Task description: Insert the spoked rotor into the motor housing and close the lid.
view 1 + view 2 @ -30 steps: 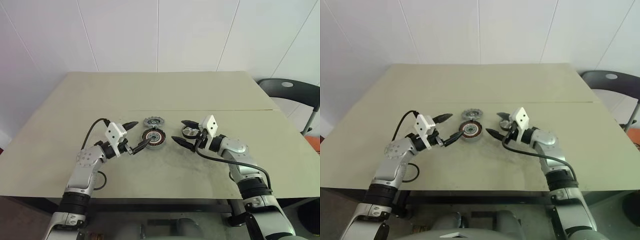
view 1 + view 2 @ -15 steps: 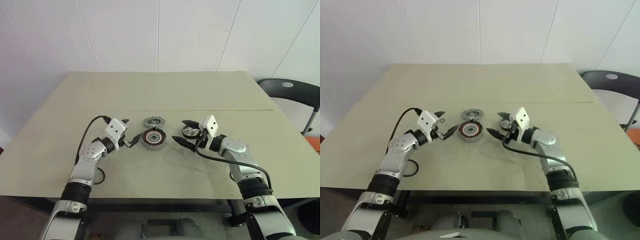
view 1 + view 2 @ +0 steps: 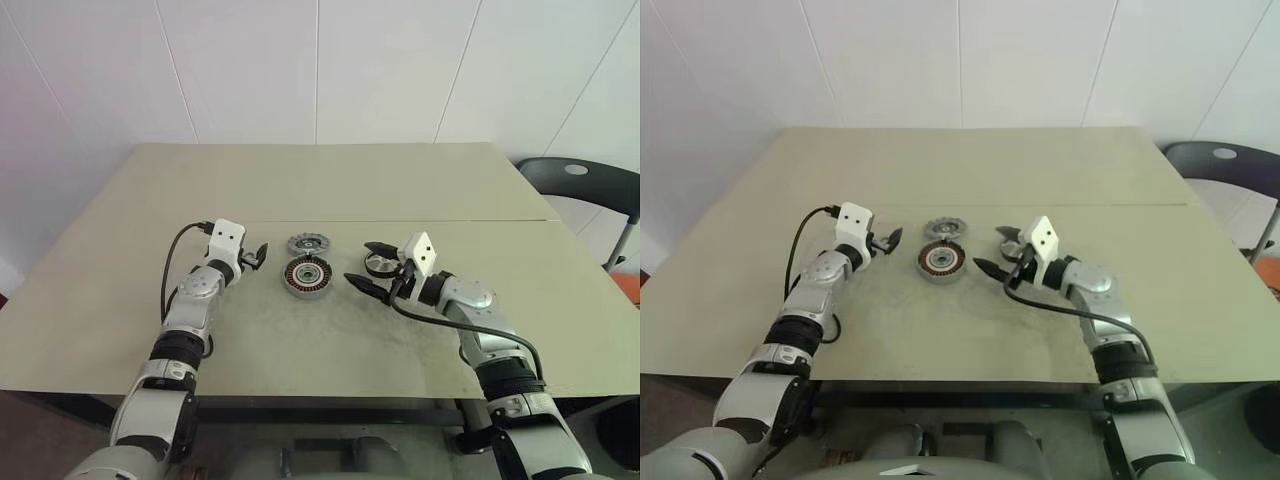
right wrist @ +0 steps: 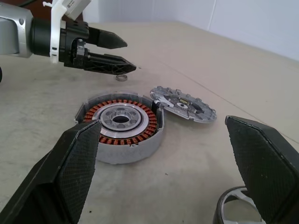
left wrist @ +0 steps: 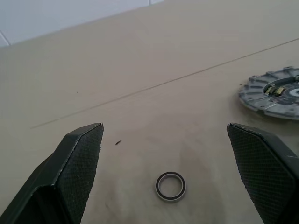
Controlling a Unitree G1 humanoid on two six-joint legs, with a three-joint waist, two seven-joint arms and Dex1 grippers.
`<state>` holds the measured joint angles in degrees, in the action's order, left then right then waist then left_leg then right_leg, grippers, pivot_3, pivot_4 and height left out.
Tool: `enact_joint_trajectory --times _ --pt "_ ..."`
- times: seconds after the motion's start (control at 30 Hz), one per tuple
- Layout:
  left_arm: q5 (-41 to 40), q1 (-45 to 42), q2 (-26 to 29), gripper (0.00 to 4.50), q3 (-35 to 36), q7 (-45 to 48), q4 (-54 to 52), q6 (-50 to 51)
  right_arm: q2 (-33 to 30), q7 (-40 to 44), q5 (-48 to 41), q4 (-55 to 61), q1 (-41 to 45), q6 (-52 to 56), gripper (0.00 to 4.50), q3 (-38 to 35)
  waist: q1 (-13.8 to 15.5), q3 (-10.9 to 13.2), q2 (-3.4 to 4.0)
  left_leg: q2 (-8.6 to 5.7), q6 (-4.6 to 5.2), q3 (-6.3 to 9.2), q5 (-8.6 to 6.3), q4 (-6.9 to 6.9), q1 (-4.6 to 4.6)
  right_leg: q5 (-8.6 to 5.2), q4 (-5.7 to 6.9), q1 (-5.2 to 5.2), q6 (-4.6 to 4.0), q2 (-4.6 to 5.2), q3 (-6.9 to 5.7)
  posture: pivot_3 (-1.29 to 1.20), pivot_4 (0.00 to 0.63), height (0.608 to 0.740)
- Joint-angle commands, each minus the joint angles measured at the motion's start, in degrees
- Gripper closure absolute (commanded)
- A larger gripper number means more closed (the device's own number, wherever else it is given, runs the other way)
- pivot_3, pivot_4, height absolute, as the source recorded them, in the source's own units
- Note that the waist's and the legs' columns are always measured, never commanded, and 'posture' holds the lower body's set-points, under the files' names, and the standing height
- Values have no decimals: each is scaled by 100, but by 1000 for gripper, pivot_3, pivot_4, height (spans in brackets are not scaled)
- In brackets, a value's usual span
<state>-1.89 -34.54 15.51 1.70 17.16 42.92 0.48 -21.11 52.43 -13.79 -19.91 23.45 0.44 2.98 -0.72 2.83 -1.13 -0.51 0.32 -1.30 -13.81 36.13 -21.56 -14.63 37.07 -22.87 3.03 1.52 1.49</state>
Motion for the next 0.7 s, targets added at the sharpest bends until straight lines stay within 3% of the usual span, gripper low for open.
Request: enact_joint_trajectory --times 0.03,0.7 --pt "-55 -145 -27 0 104 -38 80 47 -3 -36 -53 271 64 -31 49 -70 2 0 0 0 0 0 0 0 0 0 0 0 0 0 0 0 0 740" --pt "-155 -60 -293 0 192 -229 91 784 50 -86 -49 241 127 -67 49 -60 2 -1 0 -1 0 1 0 2 7 0 2 6 -1 2 0 0 0 740"
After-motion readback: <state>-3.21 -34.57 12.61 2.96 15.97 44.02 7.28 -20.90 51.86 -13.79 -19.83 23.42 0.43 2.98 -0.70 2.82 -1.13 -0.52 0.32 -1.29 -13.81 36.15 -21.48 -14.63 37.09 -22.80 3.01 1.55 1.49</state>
